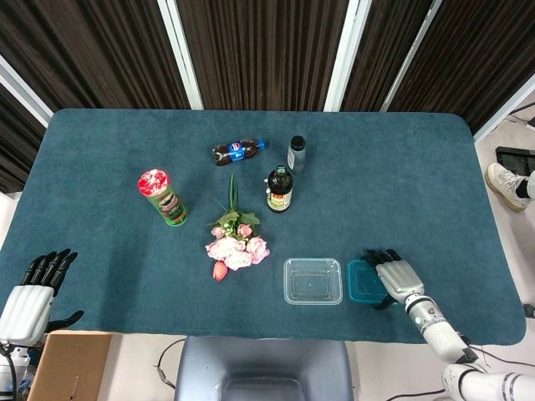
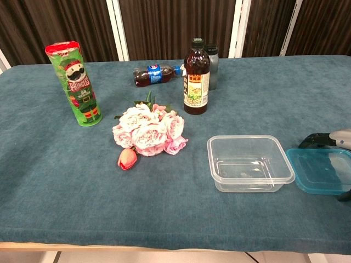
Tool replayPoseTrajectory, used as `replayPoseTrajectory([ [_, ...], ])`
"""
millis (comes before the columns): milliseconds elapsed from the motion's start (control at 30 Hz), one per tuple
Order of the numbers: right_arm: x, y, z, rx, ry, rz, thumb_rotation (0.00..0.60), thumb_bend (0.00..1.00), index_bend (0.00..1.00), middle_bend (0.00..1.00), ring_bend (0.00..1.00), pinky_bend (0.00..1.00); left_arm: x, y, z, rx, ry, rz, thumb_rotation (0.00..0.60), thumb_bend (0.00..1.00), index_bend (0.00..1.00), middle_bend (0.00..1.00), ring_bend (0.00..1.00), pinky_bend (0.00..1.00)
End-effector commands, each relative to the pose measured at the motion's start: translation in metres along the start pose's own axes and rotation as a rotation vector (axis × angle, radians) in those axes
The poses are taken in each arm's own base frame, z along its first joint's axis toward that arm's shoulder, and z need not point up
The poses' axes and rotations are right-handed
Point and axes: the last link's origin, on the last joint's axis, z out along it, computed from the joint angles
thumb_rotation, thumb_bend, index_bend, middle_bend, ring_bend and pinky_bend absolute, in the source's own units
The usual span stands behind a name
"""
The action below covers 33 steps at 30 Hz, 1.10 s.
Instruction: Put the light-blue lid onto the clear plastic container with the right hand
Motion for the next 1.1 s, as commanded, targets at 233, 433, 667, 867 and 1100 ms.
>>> replayPoseTrajectory([
  [233,0.002,-0.002,-0.001,0.005,0.055,0.009,0.6,0.23,0.89,0.65,0.58,0.27,-0.001,0.0,0.001,0.002,-0.005,0.002,0.6,0.44,0.0,0.04,0.04,0.09],
  [433,0.005,-0.002,-0.003,0.018,0.082,0.021,0.6,0.24,0.95,0.7,0.63,0.32,-0.002,0.001,0.001,0.002,-0.009,0.003,0.6,0.44,0.0,0.04,0.04,0.09],
  [667,0.018,0.001,-0.01,0.028,0.117,0.032,0.6,0.25,0.98,0.72,0.64,0.48,-0.002,0.001,0.001,0.003,-0.008,0.003,0.6,0.44,0.0,0.04,0.04,0.1],
  [867,0.047,-0.003,-0.021,0.062,0.17,0.09,0.6,0.25,0.98,0.72,0.64,0.52,-0.003,0.002,0.001,0.002,-0.01,0.004,0.6,0.44,0.0,0.04,0.04,0.1],
  [1100,0.081,-0.028,-0.035,0.163,0.211,0.217,0.6,0.25,0.98,0.72,0.65,0.54,-0.003,0.002,0.002,0.004,-0.011,0.005,0.6,0.44,0.0,0.04,0.04,0.1],
])
